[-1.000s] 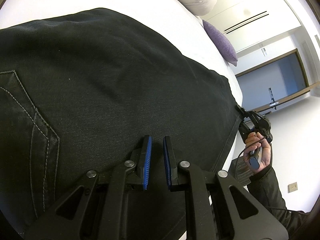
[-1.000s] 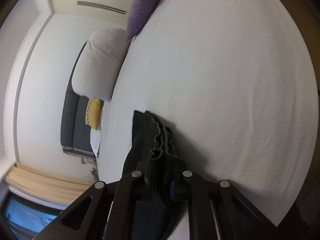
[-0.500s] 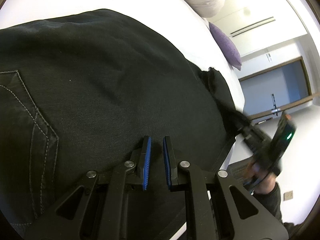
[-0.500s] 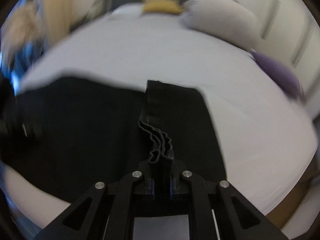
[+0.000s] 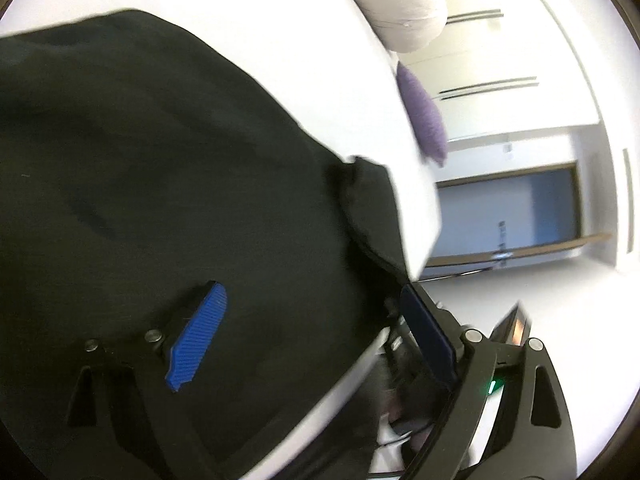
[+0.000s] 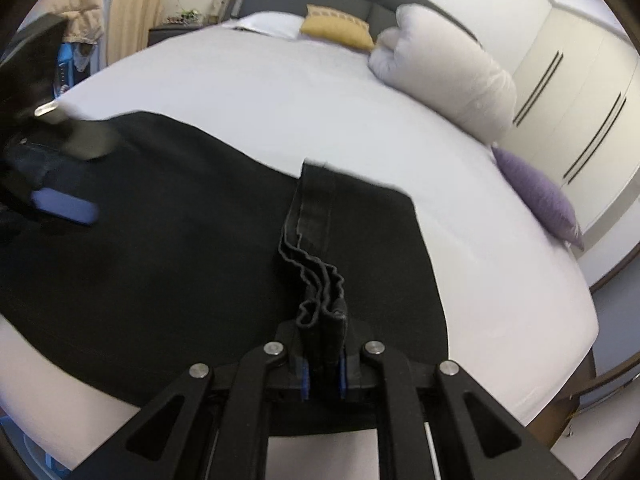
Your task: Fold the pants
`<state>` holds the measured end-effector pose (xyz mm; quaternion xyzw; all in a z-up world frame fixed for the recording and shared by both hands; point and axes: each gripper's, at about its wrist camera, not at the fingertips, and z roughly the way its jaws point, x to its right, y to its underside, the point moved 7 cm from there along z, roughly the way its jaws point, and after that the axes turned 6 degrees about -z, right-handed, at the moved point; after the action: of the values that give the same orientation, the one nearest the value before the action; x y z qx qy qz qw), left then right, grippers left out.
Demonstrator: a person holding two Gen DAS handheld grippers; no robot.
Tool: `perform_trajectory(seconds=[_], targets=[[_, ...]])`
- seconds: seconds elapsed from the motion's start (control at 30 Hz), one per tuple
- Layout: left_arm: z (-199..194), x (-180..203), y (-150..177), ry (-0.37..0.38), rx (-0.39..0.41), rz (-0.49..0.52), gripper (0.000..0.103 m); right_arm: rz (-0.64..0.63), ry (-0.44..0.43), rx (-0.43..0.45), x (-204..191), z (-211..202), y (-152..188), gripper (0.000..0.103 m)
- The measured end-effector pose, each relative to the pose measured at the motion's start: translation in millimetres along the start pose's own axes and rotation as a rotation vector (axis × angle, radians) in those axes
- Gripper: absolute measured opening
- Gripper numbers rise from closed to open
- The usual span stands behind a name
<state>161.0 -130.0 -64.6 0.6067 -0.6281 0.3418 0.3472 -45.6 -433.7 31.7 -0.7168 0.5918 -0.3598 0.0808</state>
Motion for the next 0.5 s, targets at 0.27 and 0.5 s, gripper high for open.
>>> perform_trajectory(seconds=[0.27,0.5], targets=[[13.0,2.0,-10.5,0.114,-0.065,-0.157,0.093,-0.035,-0.036,0.072,-55.1,-37.5,-19.6,0.012],[-1.7,7.5,-24.7,0.035,-0.068,-0.081,0.090,-0.073,-0.054,0.087,-74.4,-45.9,-25.1,0.012]])
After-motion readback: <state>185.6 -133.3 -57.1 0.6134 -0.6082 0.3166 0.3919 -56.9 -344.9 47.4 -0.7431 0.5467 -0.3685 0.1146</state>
